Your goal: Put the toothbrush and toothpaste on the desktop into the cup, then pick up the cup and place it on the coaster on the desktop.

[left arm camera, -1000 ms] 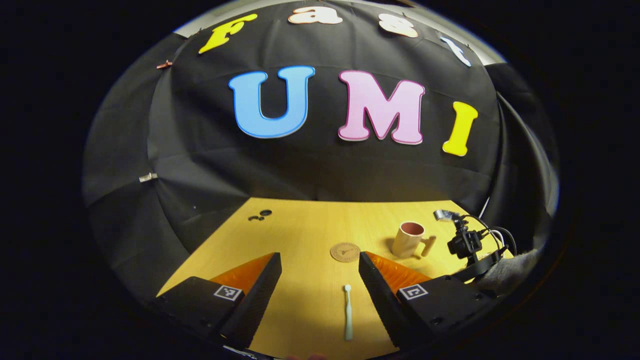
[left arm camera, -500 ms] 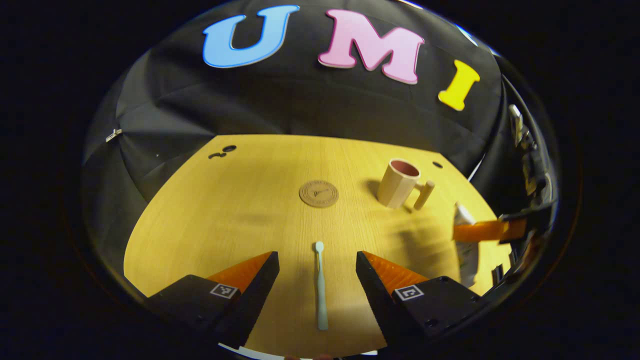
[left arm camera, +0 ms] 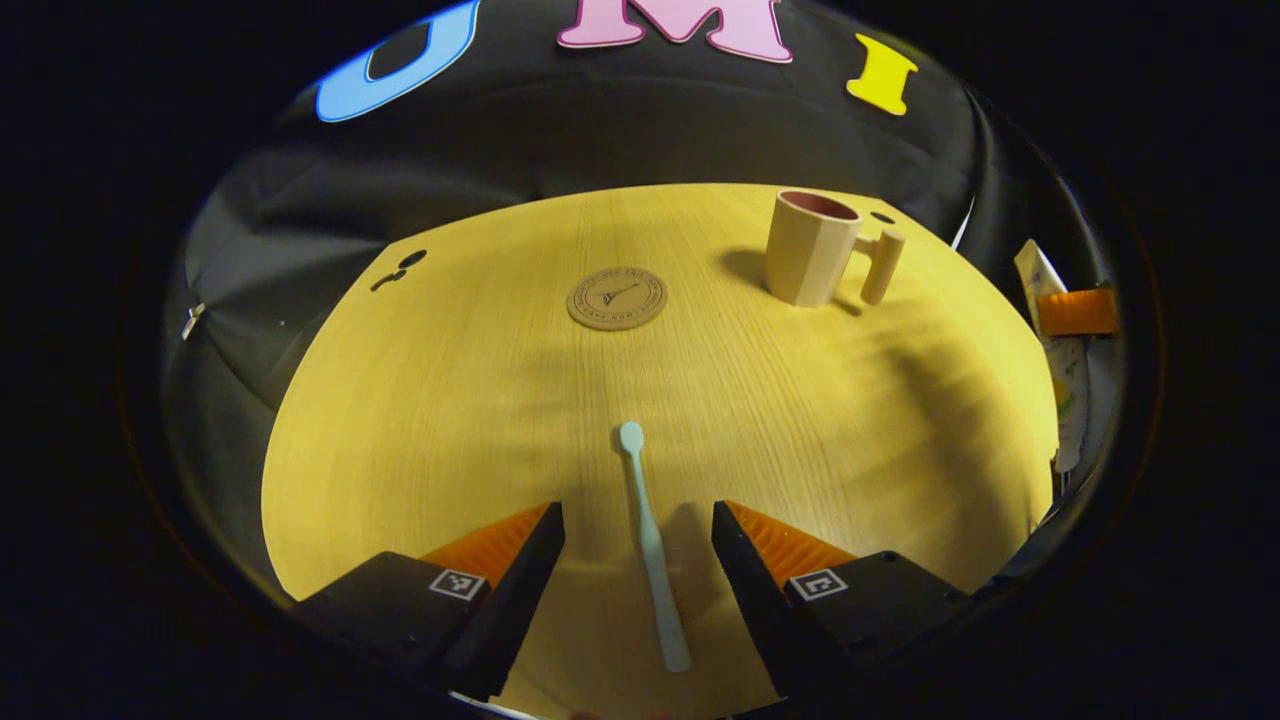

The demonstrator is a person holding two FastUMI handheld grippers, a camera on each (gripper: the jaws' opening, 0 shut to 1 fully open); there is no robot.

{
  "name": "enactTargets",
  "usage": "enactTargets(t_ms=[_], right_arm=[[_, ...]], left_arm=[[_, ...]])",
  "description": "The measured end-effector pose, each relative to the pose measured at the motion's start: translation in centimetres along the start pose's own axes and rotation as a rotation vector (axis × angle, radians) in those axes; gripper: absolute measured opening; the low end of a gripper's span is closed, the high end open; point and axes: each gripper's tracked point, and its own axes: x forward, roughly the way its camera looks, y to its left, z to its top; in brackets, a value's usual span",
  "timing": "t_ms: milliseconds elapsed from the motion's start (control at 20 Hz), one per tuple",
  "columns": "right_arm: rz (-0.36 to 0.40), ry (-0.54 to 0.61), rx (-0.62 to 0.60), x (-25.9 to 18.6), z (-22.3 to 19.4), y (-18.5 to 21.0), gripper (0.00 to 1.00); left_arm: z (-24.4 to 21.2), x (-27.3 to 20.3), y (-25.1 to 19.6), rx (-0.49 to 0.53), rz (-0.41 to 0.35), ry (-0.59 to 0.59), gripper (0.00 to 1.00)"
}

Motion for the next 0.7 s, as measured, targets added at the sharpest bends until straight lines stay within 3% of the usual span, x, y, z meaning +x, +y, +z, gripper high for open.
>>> enactTargets(t_ms=[350,450,500,550,600,700], right_arm=[[-0.008,0.011,0.025,-0.1,0.2,-2.6,0.08],[-0.006,0.008,0.032,0.0,0.4,-3.0,0.08],[-0.004,0.007,0.035,-0.1,0.4,-3.1,0.08],[-0.001,0.006,0.038,-0.2,0.4,-3.2,0.08],[0.001,0.006,0.040,-0.2,0.5,-3.3,0.08],[0.003,0.009,0.041,-0.1,0.3,-3.3,0.08]], left_arm=[[-1.3,0.9,-0.6,-0.055,0.032,0.058,0.96],[-1.4,0.9,-1.4,-0.103,0.008,0.066,0.81],[-1.4,0.7,-1.3,-0.105,0.010,0.065,0.63],[-1.3,0.6,-1.5,-0.093,0.005,0.069,0.60],[-1.2,0.7,-1.6,-0.081,0.004,0.067,0.43],[-1.3,0.9,-1.7,-0.055,0.000,0.084,0.31]])
